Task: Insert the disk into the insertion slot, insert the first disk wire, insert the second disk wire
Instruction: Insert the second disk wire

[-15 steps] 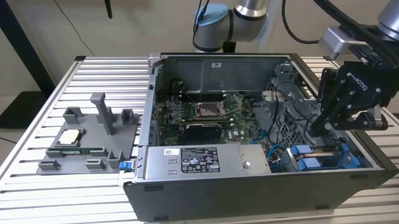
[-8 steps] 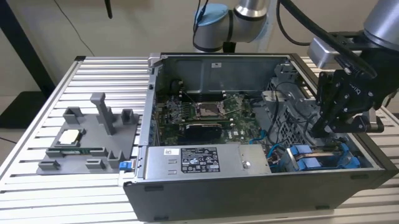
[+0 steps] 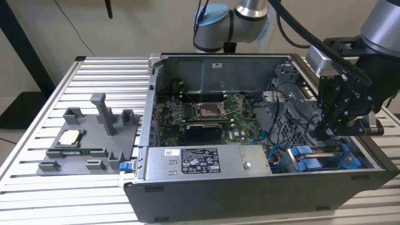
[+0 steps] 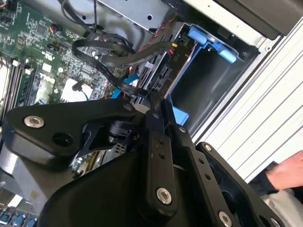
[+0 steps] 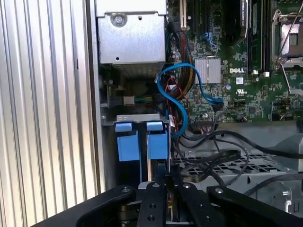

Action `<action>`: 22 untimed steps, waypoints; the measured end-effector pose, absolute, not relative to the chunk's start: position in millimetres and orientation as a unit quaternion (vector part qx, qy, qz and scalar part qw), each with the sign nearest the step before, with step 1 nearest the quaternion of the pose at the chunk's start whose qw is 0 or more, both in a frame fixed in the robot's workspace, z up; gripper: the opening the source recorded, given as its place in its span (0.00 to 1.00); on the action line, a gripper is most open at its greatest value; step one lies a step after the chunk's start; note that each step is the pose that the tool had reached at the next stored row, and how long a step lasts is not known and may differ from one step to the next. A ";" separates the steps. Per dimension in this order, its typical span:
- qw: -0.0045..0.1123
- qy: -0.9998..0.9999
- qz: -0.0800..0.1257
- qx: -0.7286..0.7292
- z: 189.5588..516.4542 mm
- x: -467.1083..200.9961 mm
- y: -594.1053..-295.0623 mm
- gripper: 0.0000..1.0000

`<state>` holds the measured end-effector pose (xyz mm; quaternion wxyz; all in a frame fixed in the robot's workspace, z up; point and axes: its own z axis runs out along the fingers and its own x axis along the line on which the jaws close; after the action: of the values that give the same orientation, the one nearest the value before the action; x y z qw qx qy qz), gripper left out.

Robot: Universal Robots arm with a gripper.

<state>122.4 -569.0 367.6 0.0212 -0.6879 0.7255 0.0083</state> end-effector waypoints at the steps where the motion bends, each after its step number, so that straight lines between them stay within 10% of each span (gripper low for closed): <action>1: 0.021 0.725 0.008 -0.688 367.6 122.4 -569.1 0.16; 22: 0.028 0.725 0.011 -0.688 356.3 124.8 -569.4 0.16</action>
<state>124.8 -569.4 356.3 0.0280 -0.6877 0.7254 0.0109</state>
